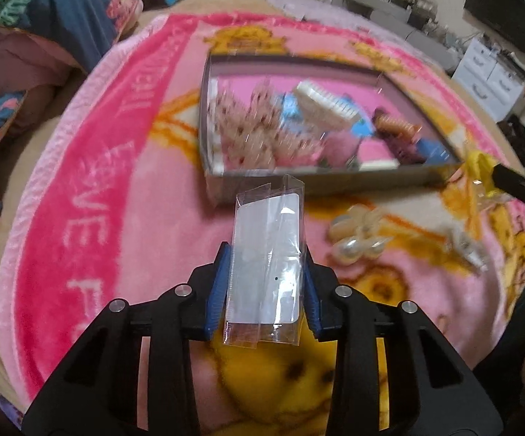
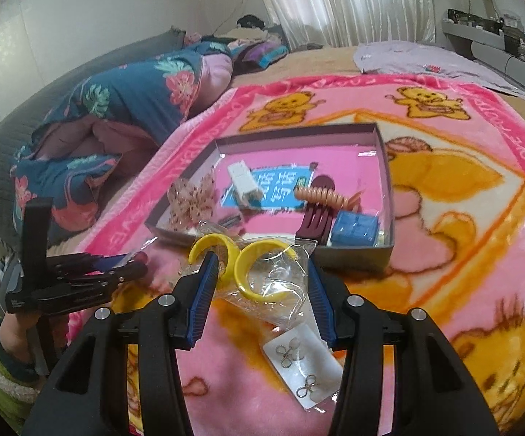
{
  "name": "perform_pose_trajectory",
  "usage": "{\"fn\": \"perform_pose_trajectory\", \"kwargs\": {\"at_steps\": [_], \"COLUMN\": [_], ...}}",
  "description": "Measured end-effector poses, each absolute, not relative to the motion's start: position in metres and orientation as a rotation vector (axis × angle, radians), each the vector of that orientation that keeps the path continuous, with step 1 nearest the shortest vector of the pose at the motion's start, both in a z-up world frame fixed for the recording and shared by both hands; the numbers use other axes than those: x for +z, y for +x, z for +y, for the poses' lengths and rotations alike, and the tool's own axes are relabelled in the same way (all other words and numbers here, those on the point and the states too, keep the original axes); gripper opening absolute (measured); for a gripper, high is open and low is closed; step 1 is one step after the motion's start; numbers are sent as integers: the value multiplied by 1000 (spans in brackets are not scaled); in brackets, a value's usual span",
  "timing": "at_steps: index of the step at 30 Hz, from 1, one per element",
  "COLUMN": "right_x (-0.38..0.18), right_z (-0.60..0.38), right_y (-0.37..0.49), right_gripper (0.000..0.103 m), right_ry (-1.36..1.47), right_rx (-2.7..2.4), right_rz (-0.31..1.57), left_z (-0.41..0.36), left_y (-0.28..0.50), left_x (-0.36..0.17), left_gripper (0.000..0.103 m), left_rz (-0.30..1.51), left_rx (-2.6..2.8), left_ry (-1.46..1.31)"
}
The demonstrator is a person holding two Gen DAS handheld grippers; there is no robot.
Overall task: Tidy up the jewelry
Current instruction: 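Carry the plastic sleeve with the left tool over the box while the right tool carries the hair ties there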
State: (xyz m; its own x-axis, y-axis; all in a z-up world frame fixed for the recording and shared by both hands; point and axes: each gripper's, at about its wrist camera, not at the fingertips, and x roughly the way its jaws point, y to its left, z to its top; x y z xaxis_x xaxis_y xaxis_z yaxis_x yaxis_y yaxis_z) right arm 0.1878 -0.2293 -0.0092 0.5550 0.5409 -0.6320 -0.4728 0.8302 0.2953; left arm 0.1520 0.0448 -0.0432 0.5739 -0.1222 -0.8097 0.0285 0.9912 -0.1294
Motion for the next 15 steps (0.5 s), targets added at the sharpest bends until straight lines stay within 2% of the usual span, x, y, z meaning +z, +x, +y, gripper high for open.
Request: {"fn": "perform_pose_trajectory", "kwargs": {"at_steps": [15], "right_x": [24], "right_z": [-270], "right_y": [199], "right_gripper": [47], "right_ry": [160], "right_rx": [502], "right_rz": [651], "left_z": [28], "left_y": [171], "left_x": [16], "left_gripper": [28], "left_rz": [815], "left_rx": [-130], "left_ry": [-124]}}
